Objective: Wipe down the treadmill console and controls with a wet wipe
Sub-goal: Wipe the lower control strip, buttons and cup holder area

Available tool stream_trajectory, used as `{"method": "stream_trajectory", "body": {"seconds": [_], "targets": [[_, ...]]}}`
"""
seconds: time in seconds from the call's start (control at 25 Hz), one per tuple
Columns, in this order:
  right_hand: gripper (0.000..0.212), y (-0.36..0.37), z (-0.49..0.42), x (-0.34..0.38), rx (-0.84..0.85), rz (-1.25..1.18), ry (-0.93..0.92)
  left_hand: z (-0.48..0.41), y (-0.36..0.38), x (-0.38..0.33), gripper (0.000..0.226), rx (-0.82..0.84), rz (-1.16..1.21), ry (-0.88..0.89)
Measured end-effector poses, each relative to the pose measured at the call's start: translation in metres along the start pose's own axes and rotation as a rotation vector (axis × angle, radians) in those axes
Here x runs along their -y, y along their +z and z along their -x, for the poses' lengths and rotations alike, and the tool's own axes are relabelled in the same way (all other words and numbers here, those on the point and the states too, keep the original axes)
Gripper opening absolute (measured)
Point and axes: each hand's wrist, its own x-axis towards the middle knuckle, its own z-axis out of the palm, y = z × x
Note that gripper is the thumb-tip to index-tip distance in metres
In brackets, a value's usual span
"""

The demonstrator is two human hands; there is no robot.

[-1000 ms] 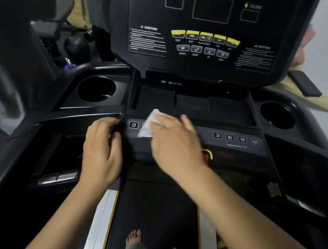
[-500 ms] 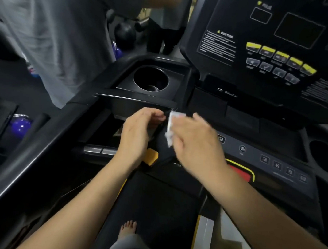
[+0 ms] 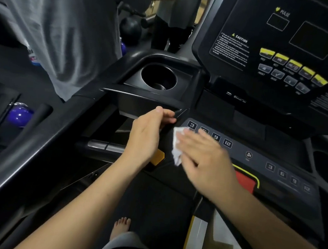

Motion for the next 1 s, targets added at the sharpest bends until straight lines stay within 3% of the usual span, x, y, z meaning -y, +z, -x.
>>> {"method": "stream_trajectory", "body": {"seconds": [0.12,0.28,0.44,0.52,0.68,0.76,0.88,1.0], "targets": [[0.03,-0.003,-0.003,-0.02,0.035,0.019,-0.042,0.003,0.001,-0.002,0.041,0.045,-0.08,0.061],[0.028,-0.012,-0.022,-0.044,-0.09,0.006,0.298,0.003,0.002,0.0,0.027,0.051,-0.215,0.11],[0.029,-0.002,0.017,0.009,-0.005,0.053,0.043,0.004,0.004,0.001,0.027,0.042,-0.324,0.163],[0.029,-0.01,0.017,-0.003,-0.01,0.068,0.034,0.004,0.004,0.001,0.026,0.039,-0.347,0.184],[0.027,-0.026,-0.006,-0.046,-0.126,0.095,0.348,0.005,0.006,0.001,0.022,0.018,-0.37,0.209],[0.033,-0.006,-0.004,-0.015,-0.139,0.146,0.241,0.003,0.006,0.0,0.024,-0.002,-0.282,0.174],[0.023,0.026,0.0,0.041,-0.108,-0.056,0.084,0.001,0.002,0.001,0.032,-0.021,-0.134,0.108],[0.024,0.025,0.003,0.037,-0.073,-0.101,0.014,0.001,0.001,0.001,0.034,-0.023,-0.136,0.098]]}}
